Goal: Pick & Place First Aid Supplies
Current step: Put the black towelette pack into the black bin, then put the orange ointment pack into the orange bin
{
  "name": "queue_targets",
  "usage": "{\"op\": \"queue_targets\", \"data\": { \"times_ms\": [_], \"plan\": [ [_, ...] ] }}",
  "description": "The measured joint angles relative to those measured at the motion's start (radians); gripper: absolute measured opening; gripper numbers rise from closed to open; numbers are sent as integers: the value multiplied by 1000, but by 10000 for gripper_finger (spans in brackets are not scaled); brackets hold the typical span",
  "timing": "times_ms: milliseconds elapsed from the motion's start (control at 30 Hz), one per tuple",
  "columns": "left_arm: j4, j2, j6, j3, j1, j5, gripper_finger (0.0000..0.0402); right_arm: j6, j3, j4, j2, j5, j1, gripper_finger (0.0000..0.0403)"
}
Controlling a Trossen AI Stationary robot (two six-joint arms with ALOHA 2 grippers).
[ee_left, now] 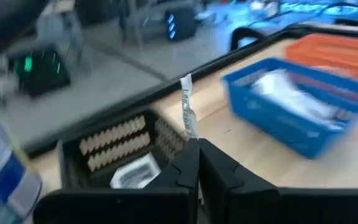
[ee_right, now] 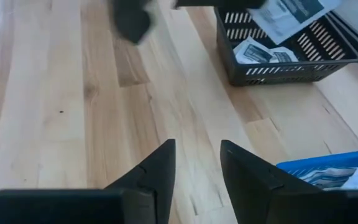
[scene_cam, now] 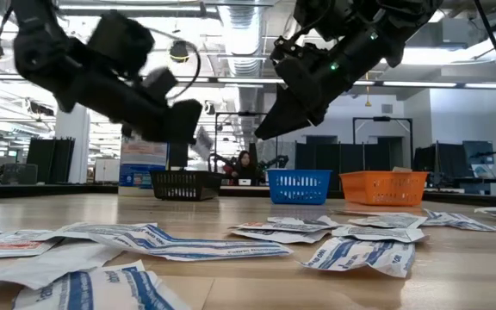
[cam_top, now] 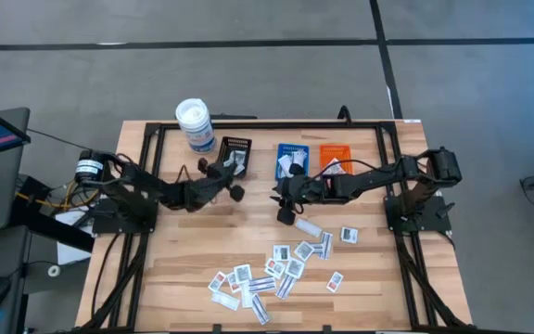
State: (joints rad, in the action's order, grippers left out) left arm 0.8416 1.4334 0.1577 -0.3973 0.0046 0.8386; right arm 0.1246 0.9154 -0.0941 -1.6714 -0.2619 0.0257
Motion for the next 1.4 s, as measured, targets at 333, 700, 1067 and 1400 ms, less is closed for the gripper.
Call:
{"op": "queue_targets", "data": {
  "times_ms": [333, 700, 1067, 1400],
  "plan": [
    [-137, 0, 229, 0, 247, -396, 23, 0, 0, 12, 0, 2, 1, 123],
    [-130, -78, 198, 0, 171, -560, 80, 0, 0, 12, 0, 32, 1, 123],
    [-131, -90, 270, 0, -372, -681, 70, 0, 0, 12, 0, 32, -8, 123],
    [-213, -46, 297, 0, -732, -469, 70, -3, 0, 9, 0, 32, -8, 123]
  ]
}}
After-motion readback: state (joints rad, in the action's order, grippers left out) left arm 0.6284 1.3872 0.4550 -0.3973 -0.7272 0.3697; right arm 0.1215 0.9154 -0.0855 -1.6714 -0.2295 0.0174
